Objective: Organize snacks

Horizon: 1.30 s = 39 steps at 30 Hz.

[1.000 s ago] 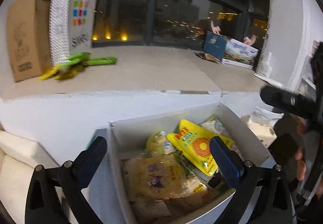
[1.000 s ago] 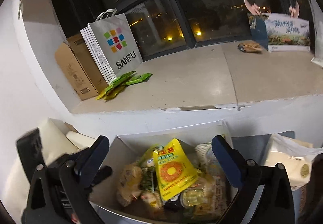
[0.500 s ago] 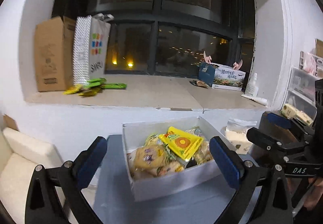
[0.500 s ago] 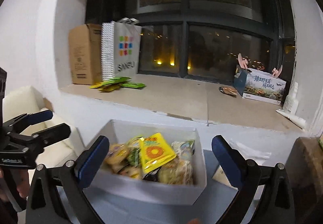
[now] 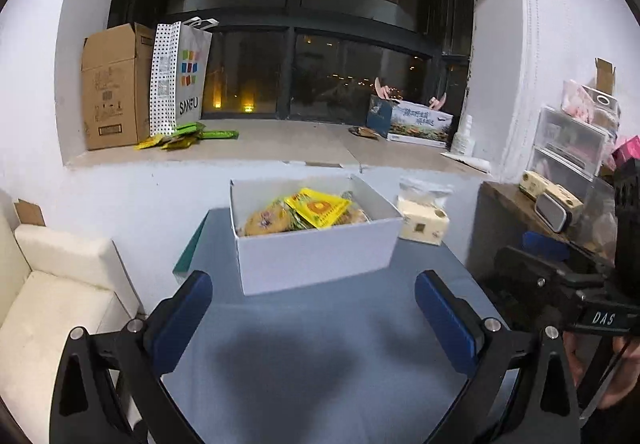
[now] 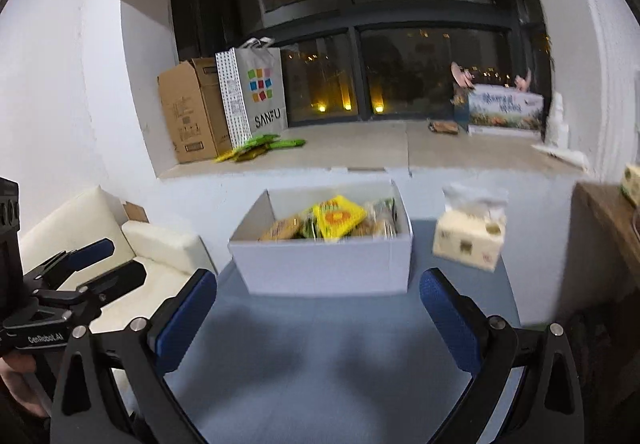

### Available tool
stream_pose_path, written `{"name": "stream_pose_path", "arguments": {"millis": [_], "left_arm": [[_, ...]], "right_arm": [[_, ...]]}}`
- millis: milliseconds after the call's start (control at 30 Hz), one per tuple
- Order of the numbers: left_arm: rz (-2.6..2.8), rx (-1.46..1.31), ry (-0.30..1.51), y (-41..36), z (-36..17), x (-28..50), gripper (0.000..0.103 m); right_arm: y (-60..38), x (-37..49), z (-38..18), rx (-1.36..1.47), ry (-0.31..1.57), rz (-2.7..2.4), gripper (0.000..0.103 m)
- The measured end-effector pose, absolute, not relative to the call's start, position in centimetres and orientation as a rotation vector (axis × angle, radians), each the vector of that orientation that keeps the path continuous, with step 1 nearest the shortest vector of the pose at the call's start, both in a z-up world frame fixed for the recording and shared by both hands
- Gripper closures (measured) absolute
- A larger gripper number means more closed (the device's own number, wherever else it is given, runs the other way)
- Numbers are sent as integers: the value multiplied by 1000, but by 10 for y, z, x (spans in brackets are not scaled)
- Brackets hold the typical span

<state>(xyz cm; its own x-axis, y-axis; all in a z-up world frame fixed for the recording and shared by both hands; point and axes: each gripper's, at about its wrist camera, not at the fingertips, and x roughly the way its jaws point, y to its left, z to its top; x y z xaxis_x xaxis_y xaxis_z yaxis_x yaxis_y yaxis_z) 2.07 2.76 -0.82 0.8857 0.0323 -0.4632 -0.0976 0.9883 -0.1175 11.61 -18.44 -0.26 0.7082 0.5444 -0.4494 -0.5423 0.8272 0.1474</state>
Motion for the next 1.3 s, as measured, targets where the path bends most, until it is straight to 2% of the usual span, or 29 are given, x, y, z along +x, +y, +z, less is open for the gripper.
{"name": "stream_pose_path", "arguments": {"millis": [267,1300], "left_arm": [[61,-113,471,16,-4,10,0],[37,-109,487,14,-4,14,0]], "right_arm": [[-205,82,-10,10,492,579,0],[-200,77,-4,-27,479,561,0]]}}
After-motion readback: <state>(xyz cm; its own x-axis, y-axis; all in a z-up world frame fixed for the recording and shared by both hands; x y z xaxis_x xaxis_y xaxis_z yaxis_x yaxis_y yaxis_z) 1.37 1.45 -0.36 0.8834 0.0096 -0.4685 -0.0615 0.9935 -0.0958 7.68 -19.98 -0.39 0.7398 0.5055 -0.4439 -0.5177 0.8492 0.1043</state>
